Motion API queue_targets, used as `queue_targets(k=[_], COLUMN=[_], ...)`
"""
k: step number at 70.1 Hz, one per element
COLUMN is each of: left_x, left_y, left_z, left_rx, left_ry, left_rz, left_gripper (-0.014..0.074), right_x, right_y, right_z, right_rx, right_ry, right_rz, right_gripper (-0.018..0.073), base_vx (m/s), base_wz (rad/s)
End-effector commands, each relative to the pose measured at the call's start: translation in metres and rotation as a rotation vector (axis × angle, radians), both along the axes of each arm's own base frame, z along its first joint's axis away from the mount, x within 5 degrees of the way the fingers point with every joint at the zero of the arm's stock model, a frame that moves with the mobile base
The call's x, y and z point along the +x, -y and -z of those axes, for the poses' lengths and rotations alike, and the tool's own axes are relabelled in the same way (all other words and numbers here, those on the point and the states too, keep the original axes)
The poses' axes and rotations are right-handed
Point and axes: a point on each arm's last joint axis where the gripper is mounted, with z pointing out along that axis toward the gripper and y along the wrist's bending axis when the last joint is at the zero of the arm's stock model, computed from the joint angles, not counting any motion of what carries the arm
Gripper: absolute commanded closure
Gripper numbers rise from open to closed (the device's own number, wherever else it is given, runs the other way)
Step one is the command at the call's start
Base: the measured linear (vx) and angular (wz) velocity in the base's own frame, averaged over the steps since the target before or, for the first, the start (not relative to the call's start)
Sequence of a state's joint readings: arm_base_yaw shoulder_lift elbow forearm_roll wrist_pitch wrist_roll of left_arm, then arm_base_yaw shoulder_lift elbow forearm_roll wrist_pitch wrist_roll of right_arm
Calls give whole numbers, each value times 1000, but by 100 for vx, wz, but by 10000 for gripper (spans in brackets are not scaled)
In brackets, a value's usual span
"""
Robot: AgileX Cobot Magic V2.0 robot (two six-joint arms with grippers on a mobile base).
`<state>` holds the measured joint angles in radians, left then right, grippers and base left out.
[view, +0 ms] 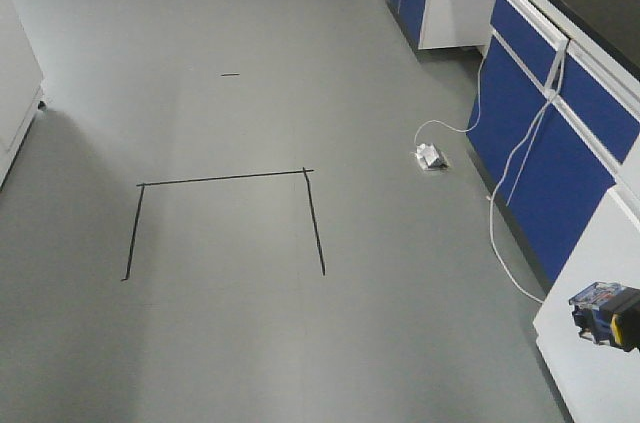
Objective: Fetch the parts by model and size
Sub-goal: 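Drive the base to the bench with the red tray, holding both switches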
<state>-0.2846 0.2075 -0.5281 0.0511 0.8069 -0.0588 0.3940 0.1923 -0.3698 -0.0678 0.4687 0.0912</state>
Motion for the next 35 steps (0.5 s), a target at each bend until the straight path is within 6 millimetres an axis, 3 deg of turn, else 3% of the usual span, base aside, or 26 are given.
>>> queue_targets(k=[1,35], left_x=[2,2], left_y=[1,1], left_z=[-14,-14], left_rx=[-28,-28], left_ry=[83,83], left_rz=[8,8], left_gripper=[603,603], right_x=[0,0], right_y=[0,0], right_z=[-16,-16], right_rx=[26,24], right_ry=[102,98], right_rz=[-3,-3], right_gripper=[569,569], base_vx=[12,24], base_wz=[20,9])
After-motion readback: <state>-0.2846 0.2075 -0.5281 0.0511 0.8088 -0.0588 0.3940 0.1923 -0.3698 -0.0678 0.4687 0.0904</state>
